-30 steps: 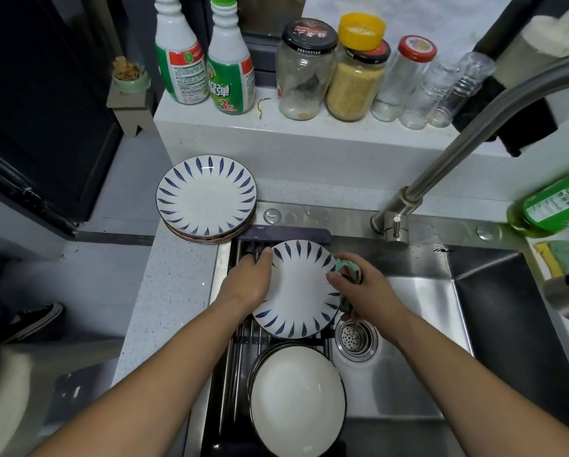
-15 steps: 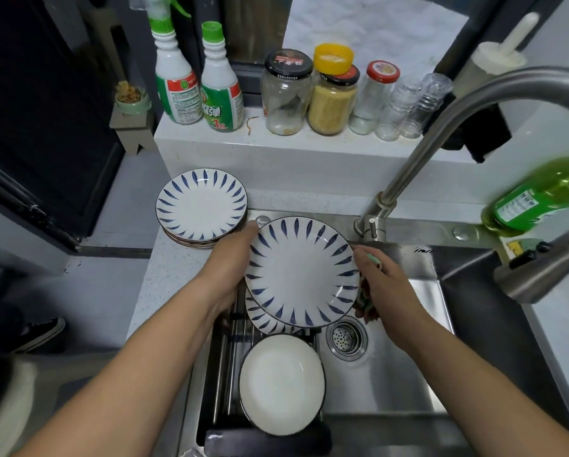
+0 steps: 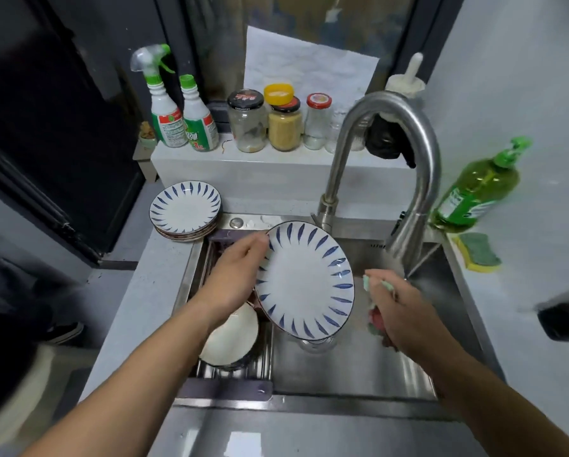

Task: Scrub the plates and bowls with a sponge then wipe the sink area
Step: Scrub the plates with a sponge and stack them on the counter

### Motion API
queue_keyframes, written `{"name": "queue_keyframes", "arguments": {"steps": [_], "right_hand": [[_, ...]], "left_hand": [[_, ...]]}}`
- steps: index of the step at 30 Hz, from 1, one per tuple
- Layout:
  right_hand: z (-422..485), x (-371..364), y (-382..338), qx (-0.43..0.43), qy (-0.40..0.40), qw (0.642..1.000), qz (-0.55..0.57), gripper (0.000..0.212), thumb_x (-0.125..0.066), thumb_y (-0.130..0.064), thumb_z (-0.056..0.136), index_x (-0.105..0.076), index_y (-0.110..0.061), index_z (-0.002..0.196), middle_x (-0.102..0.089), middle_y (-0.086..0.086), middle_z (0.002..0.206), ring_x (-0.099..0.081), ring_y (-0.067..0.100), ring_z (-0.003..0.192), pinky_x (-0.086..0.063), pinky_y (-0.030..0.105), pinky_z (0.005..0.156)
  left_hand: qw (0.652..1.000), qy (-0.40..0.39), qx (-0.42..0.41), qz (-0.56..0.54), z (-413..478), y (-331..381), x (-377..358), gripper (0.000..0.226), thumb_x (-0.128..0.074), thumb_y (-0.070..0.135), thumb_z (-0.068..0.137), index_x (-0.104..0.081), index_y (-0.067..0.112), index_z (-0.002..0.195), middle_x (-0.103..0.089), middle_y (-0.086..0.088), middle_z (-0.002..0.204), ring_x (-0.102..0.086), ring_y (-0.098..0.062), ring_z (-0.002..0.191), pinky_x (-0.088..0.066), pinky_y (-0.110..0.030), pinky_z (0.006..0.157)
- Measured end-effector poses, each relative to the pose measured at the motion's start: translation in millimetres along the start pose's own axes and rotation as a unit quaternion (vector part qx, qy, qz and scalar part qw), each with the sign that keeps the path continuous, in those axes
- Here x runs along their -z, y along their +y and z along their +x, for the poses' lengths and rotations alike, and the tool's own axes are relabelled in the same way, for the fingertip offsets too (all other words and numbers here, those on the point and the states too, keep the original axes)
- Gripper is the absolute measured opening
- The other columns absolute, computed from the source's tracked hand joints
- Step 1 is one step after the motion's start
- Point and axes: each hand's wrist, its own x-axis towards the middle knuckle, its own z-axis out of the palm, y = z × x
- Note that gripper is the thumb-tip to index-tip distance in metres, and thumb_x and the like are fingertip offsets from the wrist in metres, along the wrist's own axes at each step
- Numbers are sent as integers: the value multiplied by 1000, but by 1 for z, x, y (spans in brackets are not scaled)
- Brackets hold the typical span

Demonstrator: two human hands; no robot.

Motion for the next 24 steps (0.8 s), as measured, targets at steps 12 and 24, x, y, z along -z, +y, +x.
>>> {"name": "queue_keyframes", "arguments": {"steps": [12, 24], "right_hand": [[-34, 104, -5, 86, -29, 996, -1, 18, -53, -37, 101, -47, -26, 113, -68, 2, 85, -70, 5, 58, -52, 20, 50], [-34, 103, -19, 291, -6, 952, -94, 22, -62, -34, 96, -63, -30, 118, -48, -8, 115, -55, -1, 98, -38, 2, 85]], "left_hand": [[967, 109, -116, 199, -63, 71, -78, 35, -44, 47, 106, -64, 31, 130, -72, 5, 103, -65, -13, 91, -49, -32, 81], [969, 134, -122, 168, -90, 89, -96, 33, -44, 52, 104, -67, 31, 115, -71, 6, 87, -67, -15, 77, -59, -51, 82]]}}
